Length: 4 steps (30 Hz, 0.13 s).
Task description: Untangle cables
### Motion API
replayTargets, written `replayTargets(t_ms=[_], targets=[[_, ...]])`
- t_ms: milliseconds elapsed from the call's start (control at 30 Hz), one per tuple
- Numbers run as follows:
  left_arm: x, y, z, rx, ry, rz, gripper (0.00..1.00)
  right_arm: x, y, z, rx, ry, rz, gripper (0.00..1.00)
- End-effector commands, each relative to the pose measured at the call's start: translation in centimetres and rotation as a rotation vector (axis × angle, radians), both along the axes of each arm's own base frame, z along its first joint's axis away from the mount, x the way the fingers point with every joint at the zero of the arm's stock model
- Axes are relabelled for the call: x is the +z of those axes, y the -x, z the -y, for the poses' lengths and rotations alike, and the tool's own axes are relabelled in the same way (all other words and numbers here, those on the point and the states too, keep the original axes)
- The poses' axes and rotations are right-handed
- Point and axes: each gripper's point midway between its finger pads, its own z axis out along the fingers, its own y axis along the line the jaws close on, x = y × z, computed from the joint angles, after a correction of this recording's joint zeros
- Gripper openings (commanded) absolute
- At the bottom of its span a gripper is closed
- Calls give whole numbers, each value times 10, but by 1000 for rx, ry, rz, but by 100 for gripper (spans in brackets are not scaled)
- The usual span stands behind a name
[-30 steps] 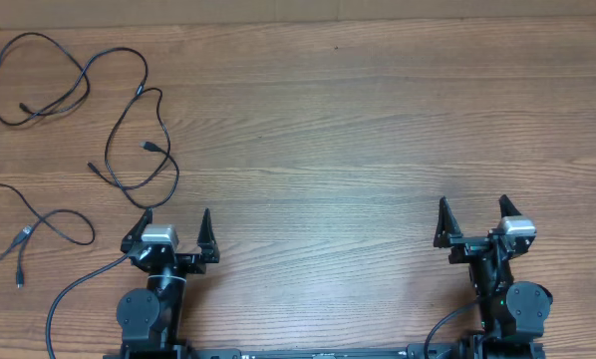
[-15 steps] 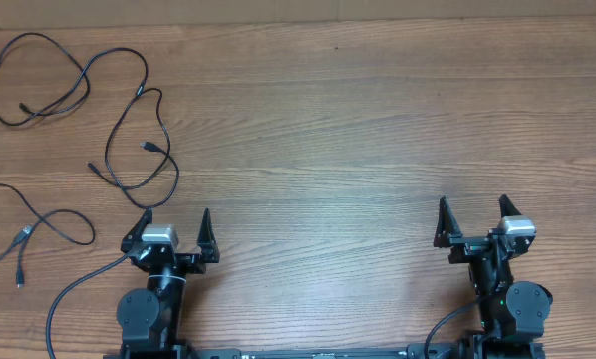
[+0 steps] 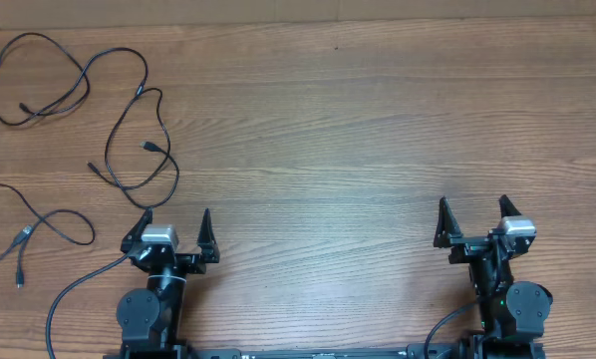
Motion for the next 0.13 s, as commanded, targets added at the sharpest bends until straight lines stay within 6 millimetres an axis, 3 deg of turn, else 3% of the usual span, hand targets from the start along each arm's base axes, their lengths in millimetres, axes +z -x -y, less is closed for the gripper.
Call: replayTargets(t_ms=[0,100], targets=[[-1,0,-3,17,14,4,99,-2,0,2,-13,-3,4,100],[-1,0,-3,17,14,4,99,-2,0,2,-13,-3,4,100]])
